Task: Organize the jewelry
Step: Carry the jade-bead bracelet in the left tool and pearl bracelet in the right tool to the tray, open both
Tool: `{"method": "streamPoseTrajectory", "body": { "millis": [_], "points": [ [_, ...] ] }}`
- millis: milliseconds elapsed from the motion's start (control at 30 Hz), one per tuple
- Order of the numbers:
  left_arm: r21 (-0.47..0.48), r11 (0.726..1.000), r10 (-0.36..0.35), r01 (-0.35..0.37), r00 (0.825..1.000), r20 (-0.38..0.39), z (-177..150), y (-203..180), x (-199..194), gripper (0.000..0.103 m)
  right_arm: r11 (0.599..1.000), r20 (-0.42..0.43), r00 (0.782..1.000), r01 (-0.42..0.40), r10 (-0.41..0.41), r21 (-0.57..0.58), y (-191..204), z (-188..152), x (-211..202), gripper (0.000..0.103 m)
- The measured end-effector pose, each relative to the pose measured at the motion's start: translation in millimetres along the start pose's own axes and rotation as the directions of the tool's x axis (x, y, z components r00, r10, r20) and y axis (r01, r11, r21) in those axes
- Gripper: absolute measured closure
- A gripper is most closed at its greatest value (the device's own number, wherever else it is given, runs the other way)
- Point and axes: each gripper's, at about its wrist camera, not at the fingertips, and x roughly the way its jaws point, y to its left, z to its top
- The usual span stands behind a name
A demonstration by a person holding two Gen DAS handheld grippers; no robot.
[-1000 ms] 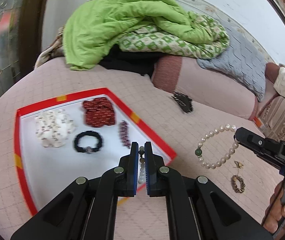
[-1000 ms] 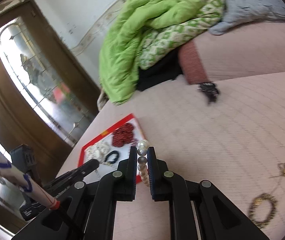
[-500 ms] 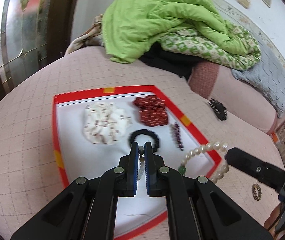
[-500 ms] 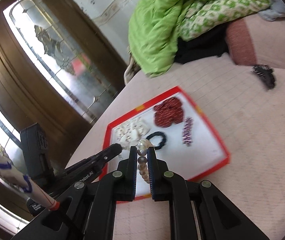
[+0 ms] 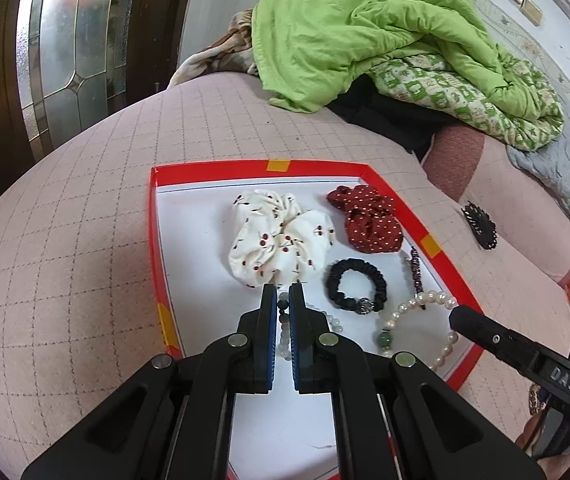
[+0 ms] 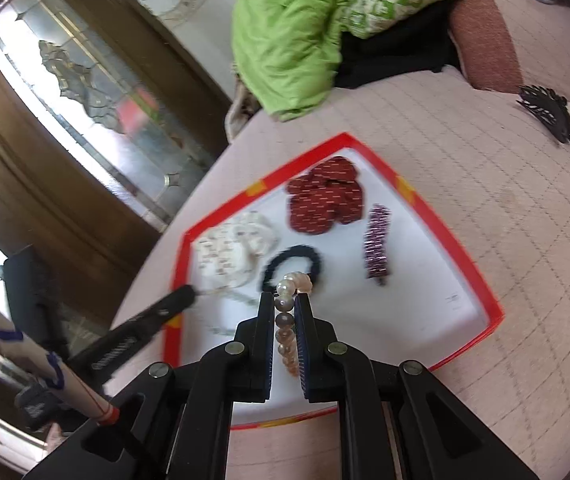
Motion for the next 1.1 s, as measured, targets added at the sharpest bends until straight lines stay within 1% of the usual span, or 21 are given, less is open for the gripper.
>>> {"method": "streamPoseTrajectory", "body": {
  "millis": [200, 333, 700, 1033, 1100],
  "points": [
    [0.003, 1.0, 0.025, -0.025, 0.999, -0.02, 0, 0, 7, 0.097, 0.997, -0.001, 0.998, 0.068, -0.068, 0.022, -18, 2, 3, 0.092],
    [0.019, 0.999, 0.027, -0.026, 0.999, -0.031, -2, -5, 9, 0.097, 0.994, -0.006, 0.994, 0.111, -0.111, 0.016, -22, 0, 2, 0.091],
    [0.033, 0.998, 0.047, -0.046, 0.997, -0.058, -5, -8, 16, 0.097, 0.99, -0.002, 0.99, 0.144, -0.144, -0.003, -23, -1, 1, 0.091],
    [0.045, 0.996, 0.08, -0.076, 0.994, -0.075, -7, -8, 23, 0.097, 0.974, 0.012, 0.975, 0.222, -0.222, -0.032, -24, -1, 1, 0.091],
    [0.047, 0.996, 0.083, -0.079, 0.994, -0.073, -8, -9, 23, 0.097, 0.974, 0.015, 0.975, 0.224, -0.223, -0.036, -23, -1, 0, 0.091]
  ]
}}
